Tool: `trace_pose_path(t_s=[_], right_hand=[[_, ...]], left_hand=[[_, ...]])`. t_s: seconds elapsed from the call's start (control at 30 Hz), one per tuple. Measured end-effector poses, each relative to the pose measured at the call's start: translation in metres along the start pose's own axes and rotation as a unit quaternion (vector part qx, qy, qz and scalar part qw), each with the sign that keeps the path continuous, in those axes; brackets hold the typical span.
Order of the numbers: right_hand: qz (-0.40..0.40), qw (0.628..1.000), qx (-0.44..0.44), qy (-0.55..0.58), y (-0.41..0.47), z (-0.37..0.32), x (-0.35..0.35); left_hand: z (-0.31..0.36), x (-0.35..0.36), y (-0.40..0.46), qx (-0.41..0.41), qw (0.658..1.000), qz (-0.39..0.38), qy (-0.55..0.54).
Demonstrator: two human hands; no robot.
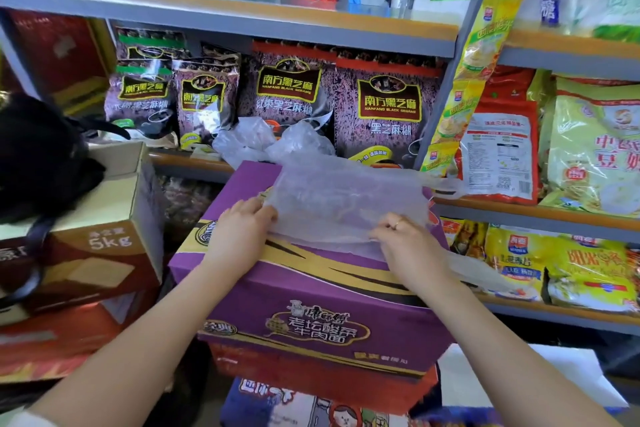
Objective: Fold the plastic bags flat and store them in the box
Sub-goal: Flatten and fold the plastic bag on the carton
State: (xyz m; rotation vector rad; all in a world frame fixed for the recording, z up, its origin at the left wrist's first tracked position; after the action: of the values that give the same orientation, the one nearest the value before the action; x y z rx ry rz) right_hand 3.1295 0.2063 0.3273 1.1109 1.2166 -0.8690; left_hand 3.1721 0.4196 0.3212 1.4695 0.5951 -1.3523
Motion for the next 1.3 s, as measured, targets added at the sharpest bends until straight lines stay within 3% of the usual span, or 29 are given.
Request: trace_pose_path(t_s=[0.07, 0.13, 0.2, 0.27, 0.37, 0.4, 0.43, 0.53, 0.7, 0.77, 0.83, 0.9, 0.93, 1.0, 1.1, 1.2, 1.3], right_hand=[[-0.016, 1.0, -0.006, 0.023, 0.0, -0.003, 0.002], [-0.008, 0.999, -0.018, 0.035, 0.002, -0.012, 0.001], [-0.023, 0.998, -0.026, 0.055, 0.009, -0.022, 0.006], [-0.037, 0.995, -0.031, 0.09, 0.016, -0.031, 0.01], [-0.035, 0.994, -0.023, 0.102, 0.023, -0.039, 0.012], [-0.033, 0.994, -0.022, 0.104, 0.025, -0.04, 0.011], [-0.027, 0.993, -0.022, 0.111, 0.027, -0.041, 0.01], [-0.021, 0.992, -0.029, 0.123, 0.031, -0.046, 0.009], [-0.013, 0.993, -0.071, 0.098, 0.036, -0.059, 0.013], [-0.017, 0.994, -0.072, 0.084, 0.037, -0.062, 0.016], [-0.024, 0.995, -0.06, 0.082, 0.038, -0.063, 0.016], [-0.033, 0.994, -0.056, 0.088, 0.038, -0.064, 0.016], [-0.038, 0.994, -0.053, 0.085, 0.039, -0.065, 0.017], [-0.038, 0.996, -0.049, 0.069, 0.04, -0.069, 0.017], [-0.038, 0.997, -0.051, 0.037, 0.039, -0.073, 0.019], [-0.023, 0.998, -0.018, 0.051, 0.031, -0.055, 0.016], [-0.021, 0.996, 0.05, 0.064, 0.016, -0.014, 0.014]], left_hand=[[-0.009, 0.003, -0.004, -0.037, 0.997, -0.026, -0.059], [-0.018, 0.001, -0.012, -0.086, 0.987, -0.004, -0.136], [-0.03, -0.006, -0.02, -0.172, 0.949, 0.031, -0.263], [-0.04, 0.001, -0.025, -0.271, 0.851, 0.011, -0.449], [-0.041, 0.021, -0.025, -0.369, 0.594, -0.039, -0.714], [-0.041, 0.023, -0.022, -0.38, 0.558, -0.06, -0.735], [-0.041, 0.024, -0.019, -0.381, 0.562, -0.086, -0.729], [-0.048, 0.025, -0.008, -0.37, 0.643, -0.12, -0.66], [-0.087, 0.013, 0.004, -0.352, 0.709, -0.052, -0.609], [-0.111, -0.002, 0.001, -0.337, 0.803, -0.02, -0.492], [-0.125, -0.015, -0.005, -0.329, 0.896, -0.039, -0.297], [-0.116, -0.026, 0.0, -0.275, 0.956, -0.038, -0.09], [-0.101, -0.029, 0.007, -0.218, 0.975, -0.015, -0.042], [-0.055, -0.024, 0.024, -0.076, 0.993, -0.023, -0.089], [0.014, 0.012, 0.037, 0.067, 0.975, -0.13, -0.167], [0.028, 0.053, 0.039, 0.05, 0.971, -0.21, -0.099], [0.025, 0.065, 0.039, 0.031, 0.971, -0.234, -0.034]])
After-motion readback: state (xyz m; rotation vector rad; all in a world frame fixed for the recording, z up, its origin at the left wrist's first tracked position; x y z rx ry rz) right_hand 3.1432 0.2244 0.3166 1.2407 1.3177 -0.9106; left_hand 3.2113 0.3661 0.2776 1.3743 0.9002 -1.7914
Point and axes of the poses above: each hand's wrist, its own y-axis towards the middle knuckle, its own x-axis out of the palm, z = x × y, the point moved 8 cm from there along y, towards the middle knuckle, and after that the axes turned 9 degrees about -z, right-handed, at the moved point
